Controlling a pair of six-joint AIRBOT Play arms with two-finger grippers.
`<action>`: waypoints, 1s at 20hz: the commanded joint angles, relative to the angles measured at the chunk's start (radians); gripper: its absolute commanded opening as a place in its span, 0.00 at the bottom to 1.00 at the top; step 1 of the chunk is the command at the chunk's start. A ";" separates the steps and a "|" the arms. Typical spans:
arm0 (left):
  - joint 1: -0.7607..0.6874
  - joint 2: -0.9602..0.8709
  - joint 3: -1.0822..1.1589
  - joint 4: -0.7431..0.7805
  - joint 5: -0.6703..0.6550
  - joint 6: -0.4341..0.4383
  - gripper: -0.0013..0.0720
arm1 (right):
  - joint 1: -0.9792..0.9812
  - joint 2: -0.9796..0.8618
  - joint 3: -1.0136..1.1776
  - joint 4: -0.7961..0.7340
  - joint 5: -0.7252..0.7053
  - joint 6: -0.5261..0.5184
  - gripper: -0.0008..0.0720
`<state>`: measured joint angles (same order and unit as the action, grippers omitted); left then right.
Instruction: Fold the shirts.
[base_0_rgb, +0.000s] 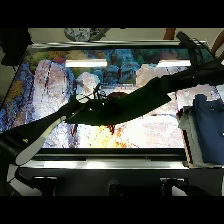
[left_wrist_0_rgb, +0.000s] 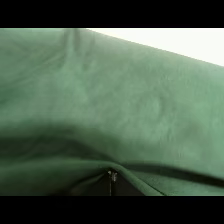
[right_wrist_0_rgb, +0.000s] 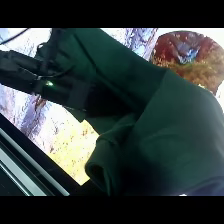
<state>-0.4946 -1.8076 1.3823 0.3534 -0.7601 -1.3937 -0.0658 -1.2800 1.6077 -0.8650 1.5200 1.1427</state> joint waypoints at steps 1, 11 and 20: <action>-0.082 -0.083 0.057 -0.183 0.019 0.034 0.05 | 0.009 0.069 0.001 -0.023 0.043 0.056 0.08; 0.216 0.192 0.085 0.315 -0.196 0.069 0.05 | 0.099 -0.072 0.000 0.013 -0.197 0.058 0.08; 0.727 0.676 0.082 0.557 -0.315 0.011 0.05 | 0.504 -0.440 0.001 0.345 -0.612 0.043 0.08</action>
<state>0.1020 -1.2495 1.4647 0.8574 -1.0206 -1.3811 0.3378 -1.6058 1.6077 -0.6685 1.0416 1.2007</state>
